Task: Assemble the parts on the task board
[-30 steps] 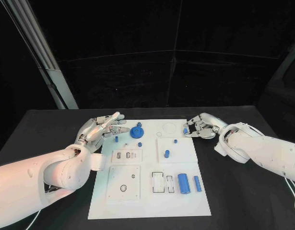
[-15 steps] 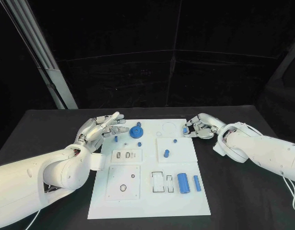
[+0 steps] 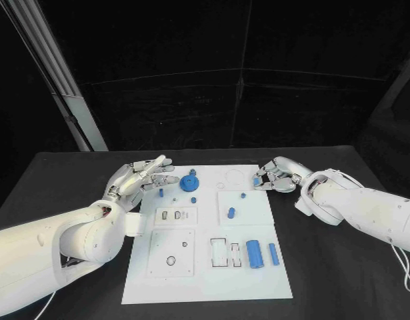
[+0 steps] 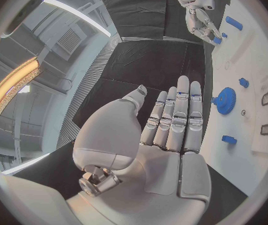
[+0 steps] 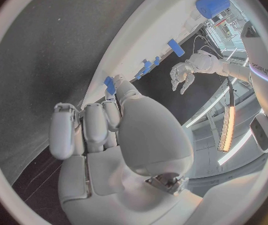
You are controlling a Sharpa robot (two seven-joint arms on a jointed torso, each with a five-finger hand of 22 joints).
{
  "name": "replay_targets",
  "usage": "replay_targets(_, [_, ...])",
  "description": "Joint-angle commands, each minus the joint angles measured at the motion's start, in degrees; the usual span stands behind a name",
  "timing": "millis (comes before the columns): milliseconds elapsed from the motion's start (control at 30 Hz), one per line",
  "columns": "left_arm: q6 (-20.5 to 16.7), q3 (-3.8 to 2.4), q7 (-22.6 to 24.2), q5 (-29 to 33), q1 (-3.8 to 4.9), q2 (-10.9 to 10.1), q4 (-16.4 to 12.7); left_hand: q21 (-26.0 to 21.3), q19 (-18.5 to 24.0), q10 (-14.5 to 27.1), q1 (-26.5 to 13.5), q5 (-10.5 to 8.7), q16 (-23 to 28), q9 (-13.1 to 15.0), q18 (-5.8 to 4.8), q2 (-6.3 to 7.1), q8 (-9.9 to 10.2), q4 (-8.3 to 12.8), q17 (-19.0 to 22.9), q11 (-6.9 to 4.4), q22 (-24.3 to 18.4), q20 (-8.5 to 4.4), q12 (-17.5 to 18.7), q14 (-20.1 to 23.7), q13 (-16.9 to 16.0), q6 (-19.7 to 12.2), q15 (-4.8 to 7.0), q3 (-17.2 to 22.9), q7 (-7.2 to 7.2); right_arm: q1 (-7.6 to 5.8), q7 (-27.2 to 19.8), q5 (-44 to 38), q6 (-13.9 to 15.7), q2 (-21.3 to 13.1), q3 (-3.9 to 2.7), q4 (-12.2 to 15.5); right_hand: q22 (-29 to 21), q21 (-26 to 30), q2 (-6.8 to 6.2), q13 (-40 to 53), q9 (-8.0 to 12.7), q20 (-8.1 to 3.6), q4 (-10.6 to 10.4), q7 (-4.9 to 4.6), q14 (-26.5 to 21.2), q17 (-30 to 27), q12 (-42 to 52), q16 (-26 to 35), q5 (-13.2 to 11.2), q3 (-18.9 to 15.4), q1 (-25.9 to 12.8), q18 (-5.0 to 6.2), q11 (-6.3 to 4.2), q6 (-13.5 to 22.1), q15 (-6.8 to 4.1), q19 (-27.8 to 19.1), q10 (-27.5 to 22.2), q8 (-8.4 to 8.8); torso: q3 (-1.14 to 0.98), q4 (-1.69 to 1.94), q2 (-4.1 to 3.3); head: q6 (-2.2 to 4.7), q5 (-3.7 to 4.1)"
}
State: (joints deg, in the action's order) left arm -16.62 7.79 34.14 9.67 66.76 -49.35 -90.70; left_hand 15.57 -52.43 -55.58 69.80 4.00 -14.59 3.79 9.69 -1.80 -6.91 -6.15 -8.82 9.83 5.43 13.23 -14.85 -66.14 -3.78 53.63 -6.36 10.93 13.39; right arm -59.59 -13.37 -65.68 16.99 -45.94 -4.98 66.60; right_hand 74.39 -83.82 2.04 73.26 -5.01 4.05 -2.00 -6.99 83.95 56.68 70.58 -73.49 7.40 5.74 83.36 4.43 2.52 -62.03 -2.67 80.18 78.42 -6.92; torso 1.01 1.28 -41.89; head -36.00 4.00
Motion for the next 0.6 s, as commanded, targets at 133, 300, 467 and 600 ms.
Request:
replay_targets(133, [0.80,-0.04,0.22,-0.09,0.07,-0.12,-0.16,-0.38,-0.28,0.32,0.44,0.06,0.33,-0.02,0.85,-0.24,0.09,0.29,-0.10,0.09,-0.09,0.00,0.19,0.21,0.07,-0.27,-0.28,0.13,0.01,-0.02,0.93,-0.98,5.27,-0.33,0.01,1.63,0.26,-0.46,1.27,0.10,-0.56,-0.63,0.39,1.51,0.82,0.25,0.33,-0.24,0.78,0.96,0.20,-1.10,-1.78,-2.68,-0.51,0.13,1.49,-1.07,0.02,-0.09,0.04,0.05,-0.01])
replay_targets(300, [0.83,-0.04,0.18,-0.09,0.09,-0.37,-0.22,-0.38,-0.28,0.32,0.44,0.06,0.33,-0.02,0.85,-0.24,0.09,0.29,-0.10,0.09,-0.09,0.00,0.19,0.21,0.07,-0.27,-0.28,0.13,0.01,-0.06,2.37,-0.32,6.74,-1.86,-0.06,6.49,0.16,-0.42,1.11,-0.04,-0.43,-0.68,0.51,1.36,0.81,0.12,0.11,-0.17,1.19,1.33,-0.20,-1.09,-1.70,-2.36,-0.49,0.08,1.42,-0.84,0.16,-0.11,0.22,-0.01,-0.64])
replay_targets(467, [0.76,-0.05,0.25,-0.09,0.17,-0.58,-0.01,-0.40,-0.29,0.31,0.49,0.06,0.34,-0.02,0.85,-0.28,0.08,0.34,-0.11,0.08,-0.11,0.01,0.19,0.22,0.06,-0.28,-0.28,0.20,0.01,-0.18,5.82,-0.01,7.66,-2.98,-0.21,13.08,-0.27,-0.25,1.03,-0.43,-0.25,-0.64,0.43,1.17,0.74,-0.25,-0.43,0.05,1.18,1.65,-0.84,-1.00,-1.54,-1.92,-0.39,-0.20,1.15,-0.50,0.48,-0.14,0.58,-0.19,-1.01])
replay_targets(600, [0.76,-0.05,0.31,-0.09,0.27,-0.59,0.25,-0.42,-0.30,0.31,0.55,0.06,0.36,-0.02,0.85,-0.30,0.07,0.41,-0.12,0.08,-0.12,0.01,0.19,0.23,0.06,-0.28,-0.28,0.25,0.00,-0.33,9.56,-1.37,8.19,-2.54,-0.29,17.09,-0.42,-0.19,1.06,-0.56,-0.21,-0.63,0.42,1.13,0.71,-0.38,-0.60,0.13,1.16,1.79,-0.98,-0.97,-1.51,-1.82,-0.36,-0.30,1.06,-0.41,0.70,0.03,0.82,-0.54,-1.25])
